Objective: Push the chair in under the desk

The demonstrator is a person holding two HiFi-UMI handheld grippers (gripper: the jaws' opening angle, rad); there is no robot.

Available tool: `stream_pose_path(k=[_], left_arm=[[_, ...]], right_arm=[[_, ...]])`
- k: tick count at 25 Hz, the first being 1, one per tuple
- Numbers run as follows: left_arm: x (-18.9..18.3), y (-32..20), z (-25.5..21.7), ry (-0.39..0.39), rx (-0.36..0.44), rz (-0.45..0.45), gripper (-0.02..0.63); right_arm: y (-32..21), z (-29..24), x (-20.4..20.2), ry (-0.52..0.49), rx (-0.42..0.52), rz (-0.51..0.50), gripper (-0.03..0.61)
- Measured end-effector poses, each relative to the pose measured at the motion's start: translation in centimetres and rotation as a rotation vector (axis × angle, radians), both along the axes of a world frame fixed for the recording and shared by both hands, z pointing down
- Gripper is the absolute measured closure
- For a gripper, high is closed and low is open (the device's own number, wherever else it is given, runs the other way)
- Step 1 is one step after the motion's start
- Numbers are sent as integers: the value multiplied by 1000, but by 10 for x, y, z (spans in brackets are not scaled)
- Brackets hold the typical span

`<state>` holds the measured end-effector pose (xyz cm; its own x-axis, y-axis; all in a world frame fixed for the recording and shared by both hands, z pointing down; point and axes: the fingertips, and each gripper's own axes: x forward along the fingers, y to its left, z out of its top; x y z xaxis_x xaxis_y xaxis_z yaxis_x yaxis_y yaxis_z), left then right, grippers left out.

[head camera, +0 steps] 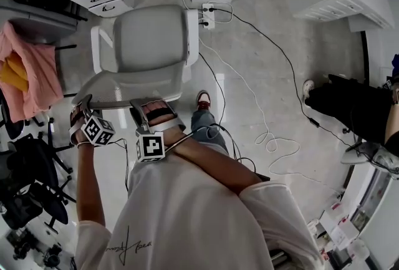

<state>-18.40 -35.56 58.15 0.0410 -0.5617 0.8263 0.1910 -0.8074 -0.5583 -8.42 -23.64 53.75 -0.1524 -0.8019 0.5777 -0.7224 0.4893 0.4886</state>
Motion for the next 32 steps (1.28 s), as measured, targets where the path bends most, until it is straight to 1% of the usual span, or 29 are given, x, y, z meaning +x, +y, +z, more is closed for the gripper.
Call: stream_pose_path(k=[4, 8, 11, 19, 22, 28, 32], left_arm=[[9, -7, -1, 19, 17, 22, 448], [19, -21, -3, 54, 45, 25, 445], [23, -32, -3, 65, 53, 30, 442], [41, -47, -4, 96, 65, 89, 439], [47, -56, -4, 106, 85, 113, 439], [65, -71, -4, 123, 77, 145, 439], [78, -78, -4, 129, 80, 184, 445]], right_arm=[[-8, 0, 10, 0, -3, 14, 439], [-20, 1, 15, 0, -7, 31, 437], [-30, 2, 18, -1, -10, 44, 436], [-46, 4, 35, 7, -14, 70, 431], [-52, 5, 43, 5, -19, 75, 430], [-69, 6, 59, 0, -30, 83, 430], [-77, 5, 72, 9, -25, 87, 430]])
